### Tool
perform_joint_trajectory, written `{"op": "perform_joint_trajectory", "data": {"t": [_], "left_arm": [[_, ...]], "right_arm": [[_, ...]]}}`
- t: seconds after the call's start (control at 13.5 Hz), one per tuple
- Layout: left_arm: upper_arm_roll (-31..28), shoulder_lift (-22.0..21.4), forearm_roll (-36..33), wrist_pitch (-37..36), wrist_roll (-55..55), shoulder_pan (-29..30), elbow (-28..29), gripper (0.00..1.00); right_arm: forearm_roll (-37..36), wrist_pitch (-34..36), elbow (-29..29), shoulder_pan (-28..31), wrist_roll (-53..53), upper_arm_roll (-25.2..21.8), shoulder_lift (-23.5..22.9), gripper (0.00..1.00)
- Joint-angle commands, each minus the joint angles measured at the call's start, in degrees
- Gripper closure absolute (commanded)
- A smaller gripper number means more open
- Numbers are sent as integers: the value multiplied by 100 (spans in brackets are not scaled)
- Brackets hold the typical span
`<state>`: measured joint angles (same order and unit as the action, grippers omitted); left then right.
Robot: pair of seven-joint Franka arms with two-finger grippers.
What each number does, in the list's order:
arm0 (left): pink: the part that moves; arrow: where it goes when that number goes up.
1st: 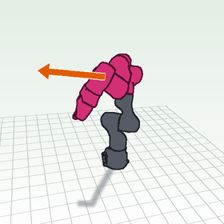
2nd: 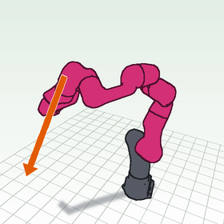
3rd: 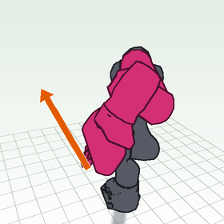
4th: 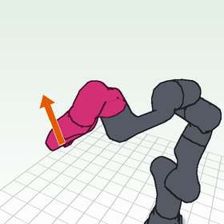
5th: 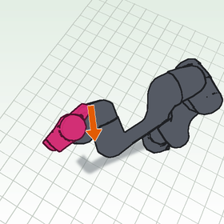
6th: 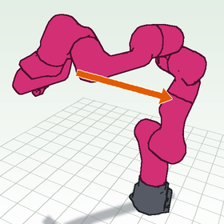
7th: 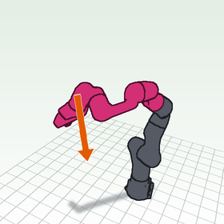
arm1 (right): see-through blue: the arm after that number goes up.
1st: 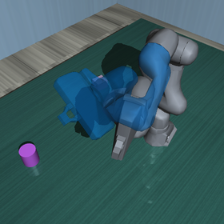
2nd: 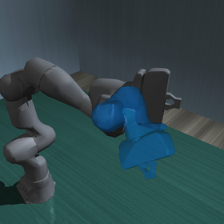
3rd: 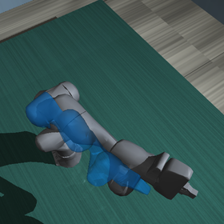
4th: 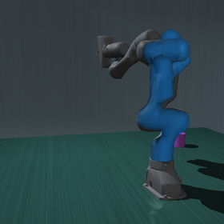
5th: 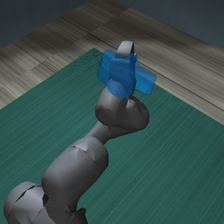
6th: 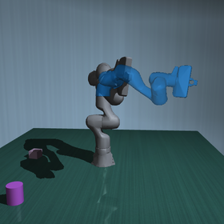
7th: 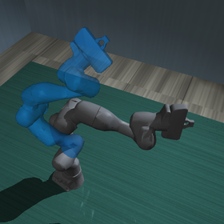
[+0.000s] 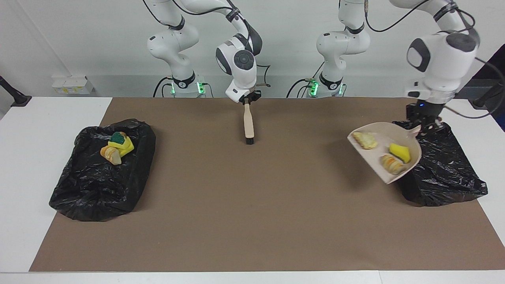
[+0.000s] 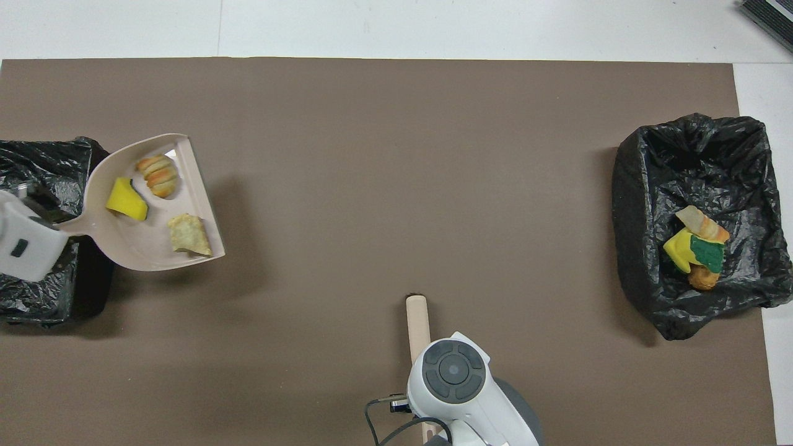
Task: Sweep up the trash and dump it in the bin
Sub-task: 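Carry the dustpan with the left gripper and tip it into the bin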
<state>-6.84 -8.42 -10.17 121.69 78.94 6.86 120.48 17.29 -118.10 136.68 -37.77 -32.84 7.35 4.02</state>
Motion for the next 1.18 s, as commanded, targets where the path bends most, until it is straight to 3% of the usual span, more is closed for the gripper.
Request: {"op": "perform_joint_trajectory", "data": {"t": [0.0, 0.15, 0.22, 0.3, 0.37, 0.67, 0.81, 1.11], "left_arm": [[69, -72, 156, -93, 157, 823, -138, 100], [25, 50, 130, -102, 200, 1167, -401, 100], [16, 121, 77, -93, 279, 1282, -525, 100], [16, 182, -1, -85, 410, 1396, -648, 100], [16, 279, -211, -76, 525, 1441, -753, 100], [25, 639, -1598, 30, 491, 1441, -1009, 100], [34, 684, -2476, 21, 421, 1318, -1018, 100], [51, 658, -3594, -154, 341, 1099, -1027, 100]], "right_arm": [[125, -230, 69, 24, -240, 3, 11, 100], [344, -283, 60, 24, -249, 3, -24, 100], [354, -284, 17, 24, -249, 3, -41, 81], [354, -240, -62, 24, -197, 3, -76, 47], [301, -196, -159, 24, -170, 3, -103, 0], [196, -204, -624, 120, 5, -49, -111, 0], [-285, -222, -1080, 505, 85, -41, -252, 0], [-1094, -134, -1837, 1156, 111, -50, -244, 0]]}}
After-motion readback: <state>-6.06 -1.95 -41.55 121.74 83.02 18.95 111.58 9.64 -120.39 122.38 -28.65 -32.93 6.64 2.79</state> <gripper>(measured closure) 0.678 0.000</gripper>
